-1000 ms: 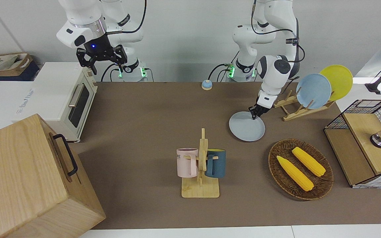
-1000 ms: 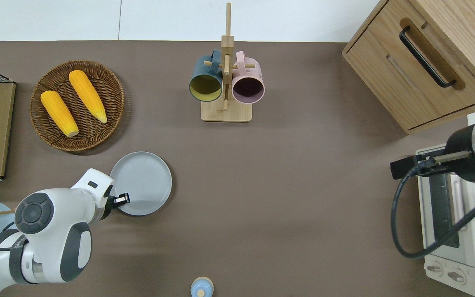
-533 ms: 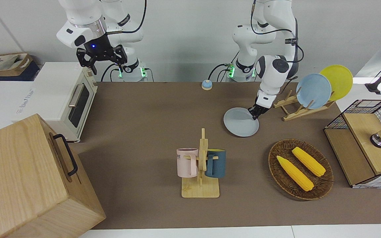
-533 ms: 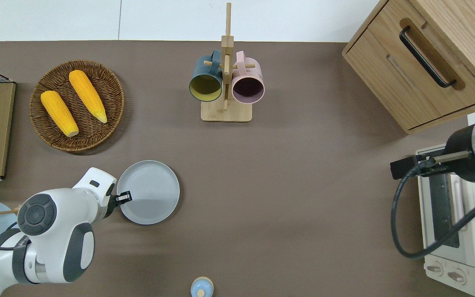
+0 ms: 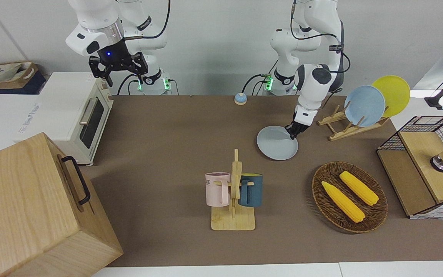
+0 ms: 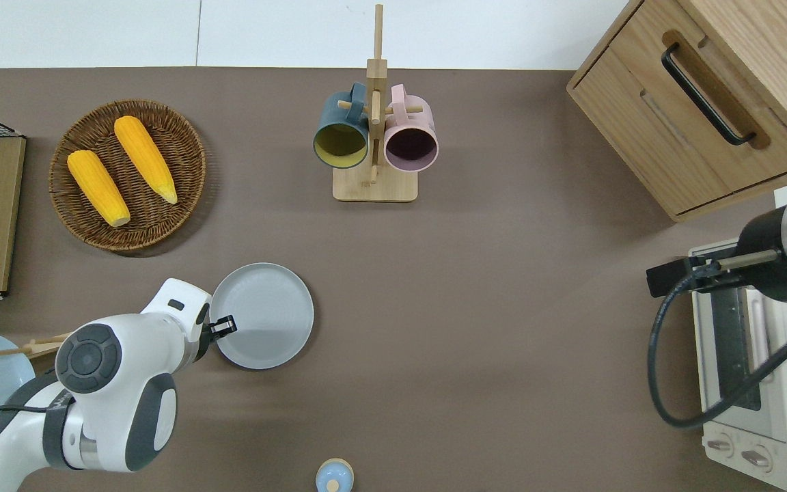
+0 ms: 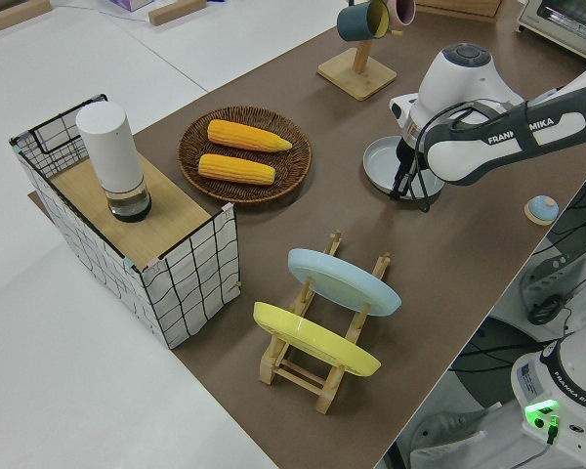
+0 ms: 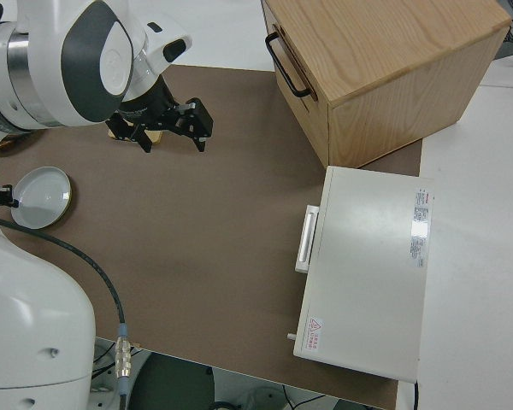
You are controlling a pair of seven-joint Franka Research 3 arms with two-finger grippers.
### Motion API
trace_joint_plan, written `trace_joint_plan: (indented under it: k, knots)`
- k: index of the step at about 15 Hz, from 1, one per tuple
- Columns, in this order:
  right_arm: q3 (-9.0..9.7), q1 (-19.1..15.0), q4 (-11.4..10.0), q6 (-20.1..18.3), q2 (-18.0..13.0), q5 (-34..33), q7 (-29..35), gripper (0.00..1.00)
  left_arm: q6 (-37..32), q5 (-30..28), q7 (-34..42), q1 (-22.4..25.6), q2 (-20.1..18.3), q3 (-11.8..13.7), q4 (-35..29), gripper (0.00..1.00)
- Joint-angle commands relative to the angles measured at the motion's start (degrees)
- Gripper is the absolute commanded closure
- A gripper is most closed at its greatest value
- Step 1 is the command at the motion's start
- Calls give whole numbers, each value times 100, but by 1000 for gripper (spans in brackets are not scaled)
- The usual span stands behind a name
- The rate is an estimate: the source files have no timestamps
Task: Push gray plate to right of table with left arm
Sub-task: 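Push the gray plate with the left gripper away from the basket, then keep pushing the gray plate with the left gripper toward the toaster oven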
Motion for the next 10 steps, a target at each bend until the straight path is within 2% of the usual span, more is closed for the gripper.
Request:
trace_joint_plan:
  k: [1,10]
  knots:
    - [86,-115,46,-84,-17,59,5,17,158,49,-496,-336,200,-17,-65,1000]
    - [86,-115,46,-84,-17,59,5,17,53,57,-1946,-1319,411,-52,294,1000]
